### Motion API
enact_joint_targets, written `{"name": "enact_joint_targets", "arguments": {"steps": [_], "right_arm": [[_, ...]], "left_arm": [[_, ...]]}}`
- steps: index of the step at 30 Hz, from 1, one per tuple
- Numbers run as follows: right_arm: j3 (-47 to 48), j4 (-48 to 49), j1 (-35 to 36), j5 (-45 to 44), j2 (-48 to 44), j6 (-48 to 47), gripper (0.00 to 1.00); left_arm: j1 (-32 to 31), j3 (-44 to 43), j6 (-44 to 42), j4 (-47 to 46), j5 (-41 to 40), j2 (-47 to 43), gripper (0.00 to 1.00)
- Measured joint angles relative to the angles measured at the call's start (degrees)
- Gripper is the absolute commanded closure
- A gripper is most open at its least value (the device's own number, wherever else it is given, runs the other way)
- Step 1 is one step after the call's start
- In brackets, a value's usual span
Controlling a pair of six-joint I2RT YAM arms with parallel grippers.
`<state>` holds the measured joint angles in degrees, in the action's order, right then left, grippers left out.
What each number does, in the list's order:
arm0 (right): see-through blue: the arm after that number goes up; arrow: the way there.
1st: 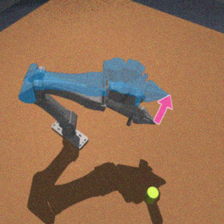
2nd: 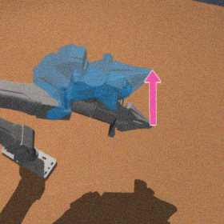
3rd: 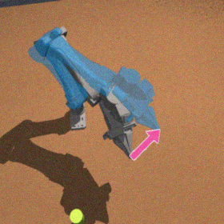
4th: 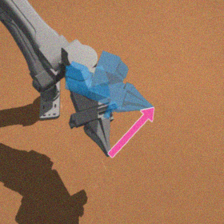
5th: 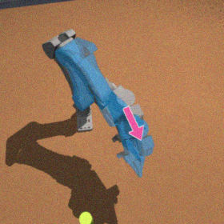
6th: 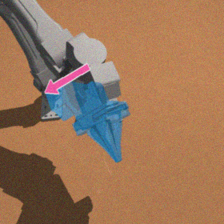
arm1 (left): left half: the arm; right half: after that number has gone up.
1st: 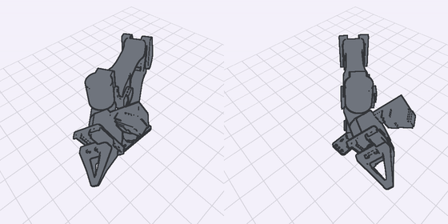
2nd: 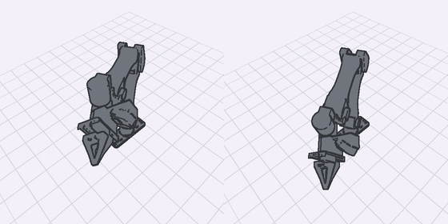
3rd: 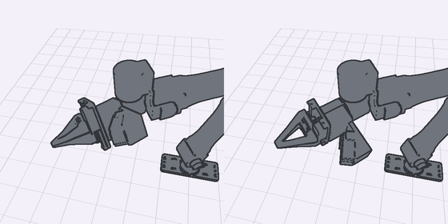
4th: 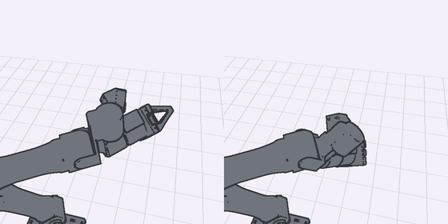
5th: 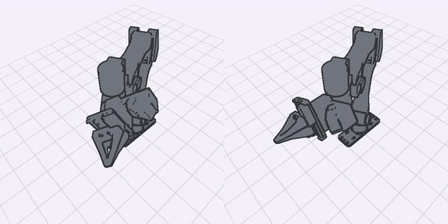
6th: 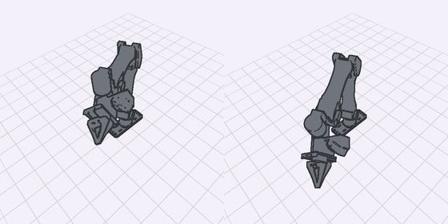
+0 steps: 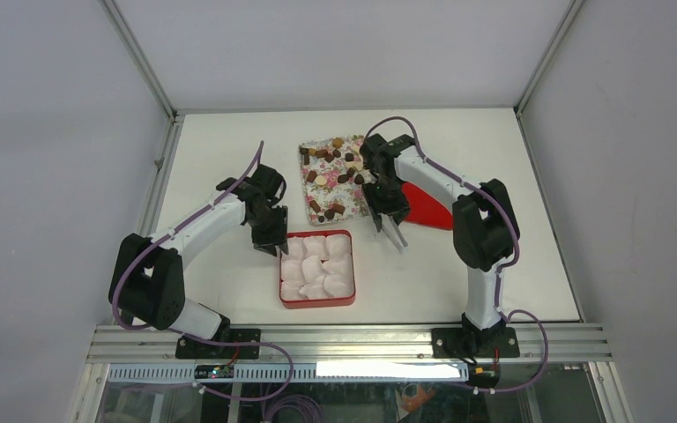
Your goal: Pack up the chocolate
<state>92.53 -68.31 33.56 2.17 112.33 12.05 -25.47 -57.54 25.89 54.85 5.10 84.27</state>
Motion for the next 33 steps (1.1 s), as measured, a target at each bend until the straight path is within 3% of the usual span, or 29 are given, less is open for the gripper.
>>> {"name": "enact_joint_targets", "arguments": {"steps": [2,7,14,17,26,33], "right_arm": [[0.0,0.04,0.15,-0.04,0.0,0.0,0.49],[0.44,-0.39,1.09,-0.55,0.31,-0.15,0.5],[2.08,-0.83,1.95,-1.29,2.12,-0.42,0.54],[2.08,-0.98,1.95,-2.01,2.4,-0.57,0.64],[2.73,-1.64,2.05,-3.02,2.6,-0.81,0.81],[3.28,-1.42,2.16,-1.73,2.4,-0.76,0.83]], "left_arm": [[0.0,-0.66,-0.09,0.31,0.17,0.0,0.46],[0.0,-3.96,0.11,1.05,0.33,0.0,0.33],[0.28,-10.73,0.55,2.49,-0.76,-0.2,0.32],[1.2,-11.8,0.96,2.69,-1.07,-0.76,0.32],[3.89,-14.36,1.84,3.15,-3.76,-1.18,0.31],[4.63,-15.89,1.75,3.78,-3.76,-1.18,0.31]]}}
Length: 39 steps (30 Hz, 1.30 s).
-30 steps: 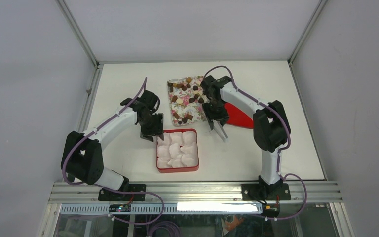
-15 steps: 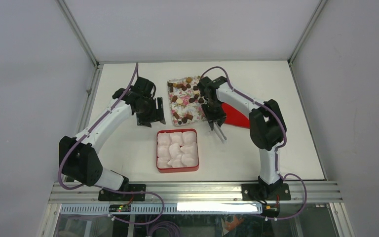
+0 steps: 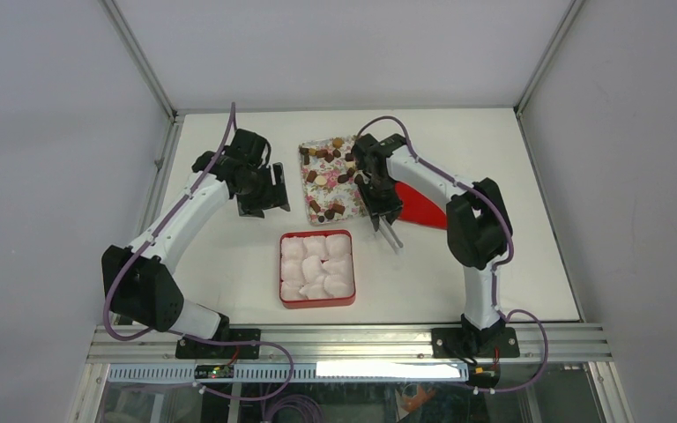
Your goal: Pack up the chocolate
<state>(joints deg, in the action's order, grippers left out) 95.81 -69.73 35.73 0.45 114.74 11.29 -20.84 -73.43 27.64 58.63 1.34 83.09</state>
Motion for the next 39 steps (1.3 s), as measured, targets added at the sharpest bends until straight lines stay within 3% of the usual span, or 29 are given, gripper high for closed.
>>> {"name": "enact_joint_targets", "arguments": {"steps": [14,28,39], "right_arm": [[4.42,-0.15,1.38,5.33,-7.06,1.01,0.84],[3.41,1.33,21.33,9.84,-9.27,3.69,0.81],[3.34,3.91,24.63,10.78,-1.03,5.22,0.77]], "left_arm": [[6.73,-1.01,0.81,0.02,-1.14,0.02,0.32],[8.96,0.33,2.75,-1.22,0.68,-1.14,0.32],[8.96,2.32,2.89,-1.73,0.72,-1.55,0.32]]}}
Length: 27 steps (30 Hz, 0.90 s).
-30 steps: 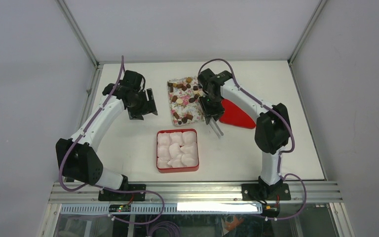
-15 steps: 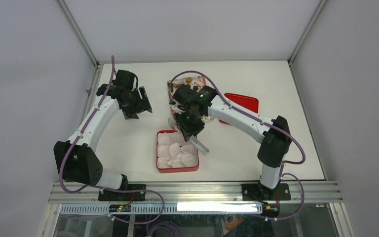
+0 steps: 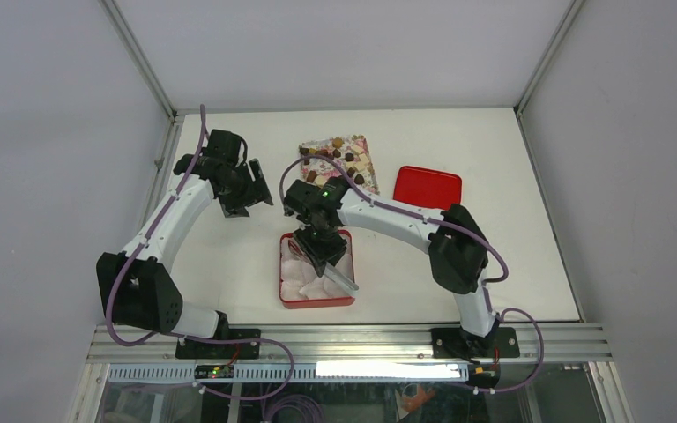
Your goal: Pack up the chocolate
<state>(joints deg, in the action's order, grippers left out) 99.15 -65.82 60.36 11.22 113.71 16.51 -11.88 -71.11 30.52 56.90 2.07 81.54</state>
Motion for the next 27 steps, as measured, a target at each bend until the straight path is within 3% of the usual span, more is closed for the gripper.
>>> {"name": "enact_joint_targets", "arguments": {"steps": [7,12,27], "right_arm": [[0.07,0.09,0.28,0.0,1.22,0.0,0.62],[0.7,0.07,0.26,-0.02,1.22,0.0,0.58],[7.17,-2.54,-1.2,-3.78,-0.11,-0.68,0.61]], "left_arm": [[0.0,0.79,-0.02,-0.42,-0.02,-0.26,0.31],[0.0,0.79,-0.02,-0.44,0.0,-0.28,0.31],[0.0,0.79,-0.04,-0.94,0.0,-0.28,0.31]]}}
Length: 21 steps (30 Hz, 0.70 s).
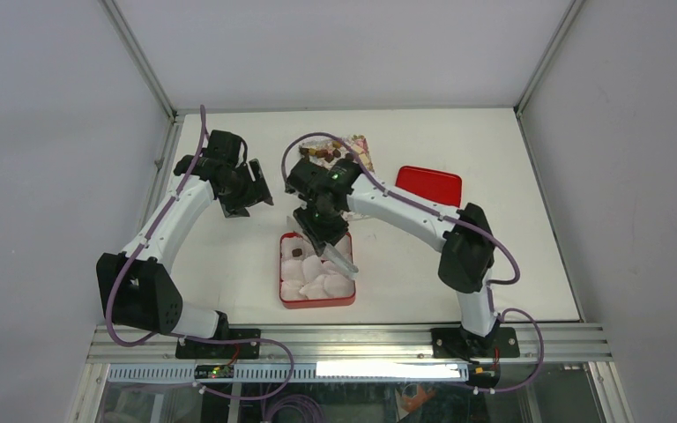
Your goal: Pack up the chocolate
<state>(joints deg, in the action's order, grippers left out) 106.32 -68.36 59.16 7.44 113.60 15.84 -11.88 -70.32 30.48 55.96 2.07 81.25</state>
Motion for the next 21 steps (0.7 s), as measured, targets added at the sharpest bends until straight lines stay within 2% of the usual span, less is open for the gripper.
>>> {"name": "enact_joint_targets", "arguments": {"steps": [11,21], "right_arm": [[-0.24,-4.42,-15.47,-4.28,-3.26,-4.72,0.6],[3.85,-9.88,-17.94,-4.44,6.16,-10.93,0.59]], "left_arm": [[0.0,0.52,0.02,-0.52,0.07,-0.02,0.31],[0.0,0.52,0.02,-0.96,1.05,-0.02,0.31]]}}
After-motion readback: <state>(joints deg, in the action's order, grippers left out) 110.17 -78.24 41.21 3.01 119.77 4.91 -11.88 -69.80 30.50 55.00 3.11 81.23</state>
